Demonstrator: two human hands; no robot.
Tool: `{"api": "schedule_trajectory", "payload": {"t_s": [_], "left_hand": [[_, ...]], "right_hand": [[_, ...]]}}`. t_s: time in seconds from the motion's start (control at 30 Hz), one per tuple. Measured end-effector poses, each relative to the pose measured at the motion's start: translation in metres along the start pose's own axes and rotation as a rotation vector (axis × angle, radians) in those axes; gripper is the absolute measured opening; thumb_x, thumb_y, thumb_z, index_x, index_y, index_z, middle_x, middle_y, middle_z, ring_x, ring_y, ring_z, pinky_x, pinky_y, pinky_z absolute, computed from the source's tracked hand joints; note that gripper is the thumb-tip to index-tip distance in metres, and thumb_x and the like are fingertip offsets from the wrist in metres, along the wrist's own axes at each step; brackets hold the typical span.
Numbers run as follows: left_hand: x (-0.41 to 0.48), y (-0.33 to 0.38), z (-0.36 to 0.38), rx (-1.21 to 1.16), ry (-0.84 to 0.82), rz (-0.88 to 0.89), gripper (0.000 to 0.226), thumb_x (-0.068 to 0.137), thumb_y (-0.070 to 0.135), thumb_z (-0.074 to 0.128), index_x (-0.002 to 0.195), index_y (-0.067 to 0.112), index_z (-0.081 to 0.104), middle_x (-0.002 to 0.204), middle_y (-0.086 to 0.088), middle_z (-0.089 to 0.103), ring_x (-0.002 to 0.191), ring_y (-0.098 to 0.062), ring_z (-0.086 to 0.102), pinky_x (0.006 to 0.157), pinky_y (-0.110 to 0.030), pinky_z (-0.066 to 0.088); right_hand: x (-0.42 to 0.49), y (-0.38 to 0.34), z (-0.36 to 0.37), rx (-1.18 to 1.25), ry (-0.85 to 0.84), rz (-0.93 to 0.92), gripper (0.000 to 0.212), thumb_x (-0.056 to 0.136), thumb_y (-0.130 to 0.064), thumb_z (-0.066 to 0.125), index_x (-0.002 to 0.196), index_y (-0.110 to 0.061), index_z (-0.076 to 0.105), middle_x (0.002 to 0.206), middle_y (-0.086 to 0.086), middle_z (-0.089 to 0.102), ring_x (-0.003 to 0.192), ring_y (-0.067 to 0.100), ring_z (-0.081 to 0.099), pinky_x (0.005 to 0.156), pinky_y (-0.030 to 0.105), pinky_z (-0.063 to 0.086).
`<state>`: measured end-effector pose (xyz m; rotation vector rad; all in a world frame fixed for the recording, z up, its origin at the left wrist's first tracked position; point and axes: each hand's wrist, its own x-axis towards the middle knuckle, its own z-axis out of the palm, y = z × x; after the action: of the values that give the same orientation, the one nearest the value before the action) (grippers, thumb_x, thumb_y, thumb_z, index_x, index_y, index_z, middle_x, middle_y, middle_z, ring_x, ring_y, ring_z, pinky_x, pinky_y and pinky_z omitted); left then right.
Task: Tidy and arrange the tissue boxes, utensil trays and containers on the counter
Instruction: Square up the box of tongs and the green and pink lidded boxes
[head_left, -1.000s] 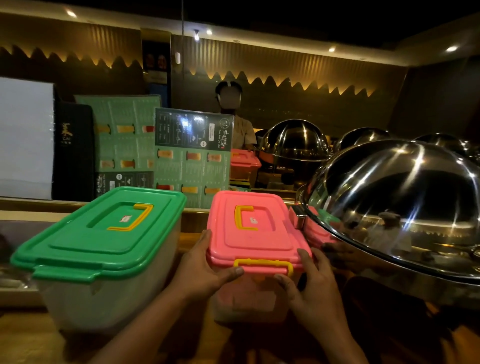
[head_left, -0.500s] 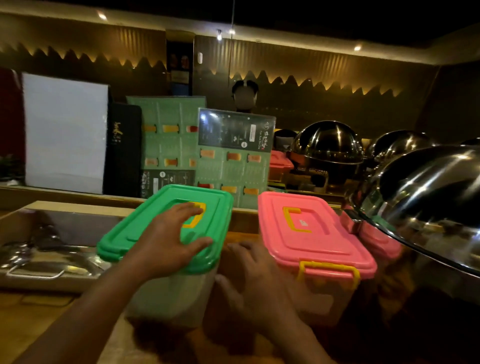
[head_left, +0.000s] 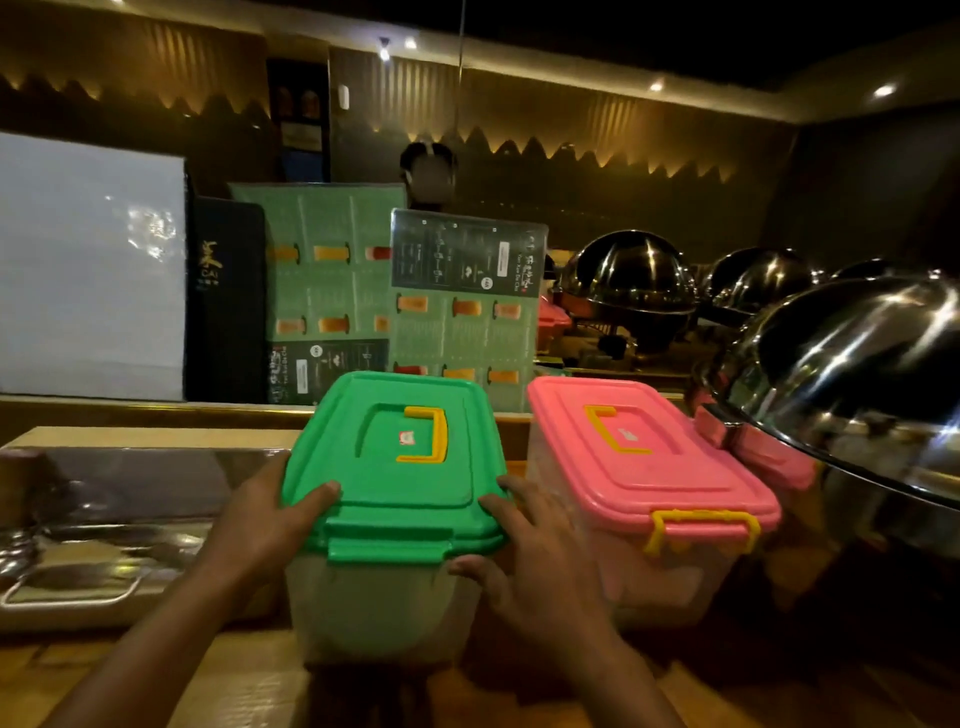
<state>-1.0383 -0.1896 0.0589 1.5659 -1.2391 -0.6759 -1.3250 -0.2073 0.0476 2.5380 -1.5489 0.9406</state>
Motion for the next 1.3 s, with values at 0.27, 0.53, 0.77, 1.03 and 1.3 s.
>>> {"api": "schedule_trajectory", "payload": {"t_s": [0.27, 0.53, 0.77, 1.03, 1.3], "left_hand": [[-0.003, 0.01, 0.04, 0.012, -0.003, 0.078, 0.044, 0.092, 0.034, 0.07, 0.131, 0.022, 0.056, 0.112, 0.002, 0.072, 0.093, -0.013, 0.072, 0.071, -0.032, 0.06], [0.0, 0.02, 0.064, -0.037, -0.021, 0.072, 0.048, 0.092, 0.035, 0.069, 0.134, 0.019, 0.052, 0.112, 0.001, 0.071, 0.095, -0.014, 0.072, 0.073, -0.035, 0.062], [0.001, 0.015, 0.061, -0.069, -0.035, 0.069, 0.047, 0.092, 0.036, 0.069, 0.135, 0.026, 0.053, 0.114, 0.002, 0.072, 0.097, -0.014, 0.074, 0.079, -0.041, 0.063], [0.002, 0.019, 0.055, -0.141, -0.082, 0.049, 0.039, 0.096, 0.028, 0.064, 0.133, 0.021, 0.054, 0.114, -0.003, 0.073, 0.093, -0.013, 0.075, 0.072, -0.032, 0.063], [0.005, 0.02, 0.053, -0.134, -0.071, 0.06, 0.038, 0.094, 0.031, 0.067, 0.13, 0.023, 0.058, 0.114, -0.001, 0.074, 0.097, -0.014, 0.075, 0.084, -0.044, 0.062]], "right_hand": [[-0.005, 0.032, -0.019, -0.127, 0.04, 0.057, 0.06, 0.081, -0.073, 0.049, 0.123, -0.032, 0.061, 0.135, -0.001, 0.055, 0.13, 0.025, 0.046, 0.11, 0.05, 0.036], [-0.009, 0.052, -0.024, -0.087, 0.122, 0.108, 0.058, 0.077, -0.069, 0.055, 0.12, -0.031, 0.066, 0.132, 0.002, 0.056, 0.125, 0.027, 0.048, 0.104, 0.047, 0.042], [-0.01, 0.053, -0.023, -0.104, 0.122, 0.092, 0.059, 0.079, -0.07, 0.052, 0.121, -0.031, 0.065, 0.126, -0.001, 0.057, 0.124, 0.024, 0.047, 0.106, 0.047, 0.04], [-0.011, 0.046, -0.022, -0.09, 0.15, 0.097, 0.06, 0.078, -0.071, 0.051, 0.118, -0.03, 0.068, 0.118, -0.004, 0.057, 0.12, 0.022, 0.046, 0.107, 0.049, 0.037], [-0.009, 0.046, -0.018, -0.076, 0.177, 0.091, 0.052, 0.076, -0.065, 0.063, 0.112, -0.028, 0.07, 0.114, 0.0, 0.061, 0.117, 0.028, 0.051, 0.104, 0.054, 0.04]]}}
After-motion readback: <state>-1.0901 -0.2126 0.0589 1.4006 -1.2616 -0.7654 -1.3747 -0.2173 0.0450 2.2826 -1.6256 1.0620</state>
